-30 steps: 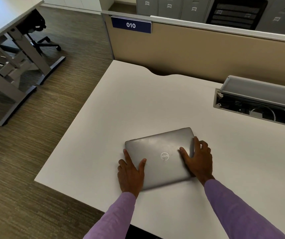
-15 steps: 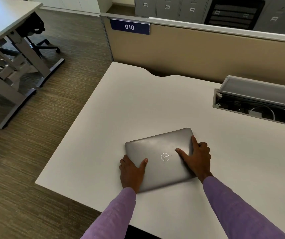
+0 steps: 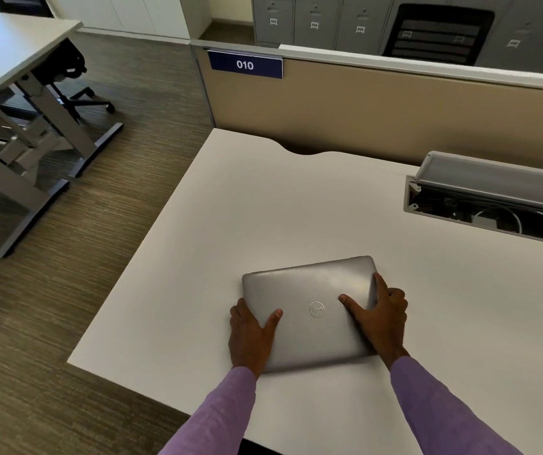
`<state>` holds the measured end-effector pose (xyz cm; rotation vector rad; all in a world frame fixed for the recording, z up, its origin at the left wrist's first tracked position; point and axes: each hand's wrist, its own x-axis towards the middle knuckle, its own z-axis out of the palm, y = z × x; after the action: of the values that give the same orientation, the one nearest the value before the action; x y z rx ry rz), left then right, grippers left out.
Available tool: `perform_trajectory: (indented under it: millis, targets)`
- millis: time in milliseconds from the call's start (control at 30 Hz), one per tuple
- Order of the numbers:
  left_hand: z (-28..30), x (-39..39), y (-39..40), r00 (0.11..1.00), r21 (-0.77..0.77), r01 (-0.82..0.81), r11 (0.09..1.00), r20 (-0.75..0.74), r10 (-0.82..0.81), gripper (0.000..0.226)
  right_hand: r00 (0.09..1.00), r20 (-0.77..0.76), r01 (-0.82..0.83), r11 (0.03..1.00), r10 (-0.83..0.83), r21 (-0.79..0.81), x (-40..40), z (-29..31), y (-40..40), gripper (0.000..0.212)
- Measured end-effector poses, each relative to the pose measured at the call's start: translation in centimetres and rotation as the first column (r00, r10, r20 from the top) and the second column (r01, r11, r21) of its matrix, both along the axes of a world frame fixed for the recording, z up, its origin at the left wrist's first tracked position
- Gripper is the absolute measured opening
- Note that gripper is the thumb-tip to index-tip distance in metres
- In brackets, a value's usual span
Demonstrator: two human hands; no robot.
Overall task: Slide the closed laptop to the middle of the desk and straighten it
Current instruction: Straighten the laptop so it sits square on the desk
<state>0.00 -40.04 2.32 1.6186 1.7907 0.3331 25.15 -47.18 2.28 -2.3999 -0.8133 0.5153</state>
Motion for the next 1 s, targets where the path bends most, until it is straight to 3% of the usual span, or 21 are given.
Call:
perform_trajectory:
  millis: [633, 1000]
  targets:
    - [2.0, 2.1, 5.2, 0.964, 0.027, 0.266, 0.964, 0.007, -0.266, 0.085, 0.947, -0.036, 0.320, 0.945, -0.319, 0.071, -1.5, 1.7, -2.3, 0.100]
    - [1.2, 3.3, 7.2, 0.929, -0.003, 0.370, 0.929, -0.029, -0.370, 0.084, 0.924, -0.091, 0.376, 0.926, -0.371, 0.039, -1.7, 0.6, -2.8, 0.098]
